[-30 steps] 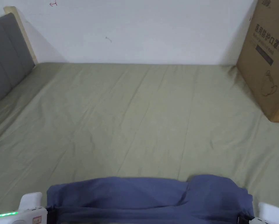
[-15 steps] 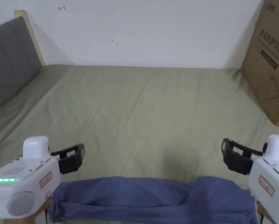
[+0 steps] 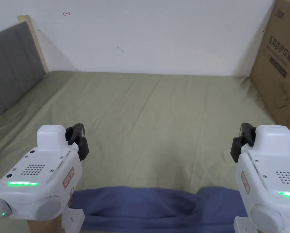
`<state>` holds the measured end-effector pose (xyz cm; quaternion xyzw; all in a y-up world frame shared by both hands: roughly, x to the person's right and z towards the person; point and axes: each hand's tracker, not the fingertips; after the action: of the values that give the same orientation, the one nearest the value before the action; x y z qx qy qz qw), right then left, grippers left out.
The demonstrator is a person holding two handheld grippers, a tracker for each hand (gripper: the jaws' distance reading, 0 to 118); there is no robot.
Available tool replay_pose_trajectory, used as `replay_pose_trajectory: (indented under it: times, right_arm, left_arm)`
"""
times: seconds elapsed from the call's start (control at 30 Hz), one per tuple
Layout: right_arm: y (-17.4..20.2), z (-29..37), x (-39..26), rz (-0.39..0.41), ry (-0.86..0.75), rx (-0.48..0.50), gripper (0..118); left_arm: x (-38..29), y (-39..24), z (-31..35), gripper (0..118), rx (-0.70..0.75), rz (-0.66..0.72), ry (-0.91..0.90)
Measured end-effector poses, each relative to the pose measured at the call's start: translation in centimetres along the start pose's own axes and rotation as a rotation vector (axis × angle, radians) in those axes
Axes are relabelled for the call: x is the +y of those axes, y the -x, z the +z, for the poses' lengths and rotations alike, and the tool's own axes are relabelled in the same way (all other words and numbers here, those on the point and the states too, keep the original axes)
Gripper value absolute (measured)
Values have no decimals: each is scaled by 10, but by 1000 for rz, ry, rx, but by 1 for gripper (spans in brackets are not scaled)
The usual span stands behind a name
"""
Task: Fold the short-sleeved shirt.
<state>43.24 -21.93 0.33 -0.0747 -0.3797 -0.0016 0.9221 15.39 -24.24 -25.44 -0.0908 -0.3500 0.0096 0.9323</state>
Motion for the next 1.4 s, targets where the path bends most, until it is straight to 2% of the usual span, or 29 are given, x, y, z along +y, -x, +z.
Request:
replay_pose_trajectory:
  times: [0.27, 0.37, 0.67, 0.83, 0.87, 0.9, 1.0, 1.03, 1.3, 1.33, 1.37, 1.4]
  right_arm:
    - [-1, -1, -2, 9, 5, -7, 0]
    - [0, -2, -3, 16, 12, -5, 0]
    - [3, -5, -8, 37, 45, 9, 0]
    - [7, -10, -15, 61, 78, 16, 0]
    - [9, -11, -16, 65, 83, 16, 0]
    - [9, -12, -17, 70, 91, 18, 0]
    - [14, -14, -22, 82, 107, 16, 0]
    - [14, -15, -23, 86, 114, 15, 0]
    - [26, -24, -35, 105, 161, 21, 0]
    - [28, -25, -36, 110, 165, 23, 0]
    - [29, -26, -38, 113, 168, 24, 0]
    - [29, -27, -39, 116, 173, 26, 0]
  left_arm:
    - [-2, 7, -8, 0, -36, -6, 66]
    - [-3, 14, -15, 0, -69, 19, 146]
    - [-38, 101, -46, 0, -236, 360, 489]
    - [-75, 153, -56, 0, -212, 533, 687]
    - [-83, 160, -56, 3, -186, 547, 714]
    - [-91, 168, -57, 11, -189, 558, 738]
    - [-115, 183, -60, 73, -155, 566, 827]
    - [-123, 186, -60, 89, -139, 557, 854]
    - [-161, 184, -60, 91, -97, 481, 916]
    - [-166, 183, -61, 89, -97, 483, 921]
    - [-171, 182, -62, 81, -96, 487, 925]
    - [-183, 188, -69, 68, -102, 494, 935]
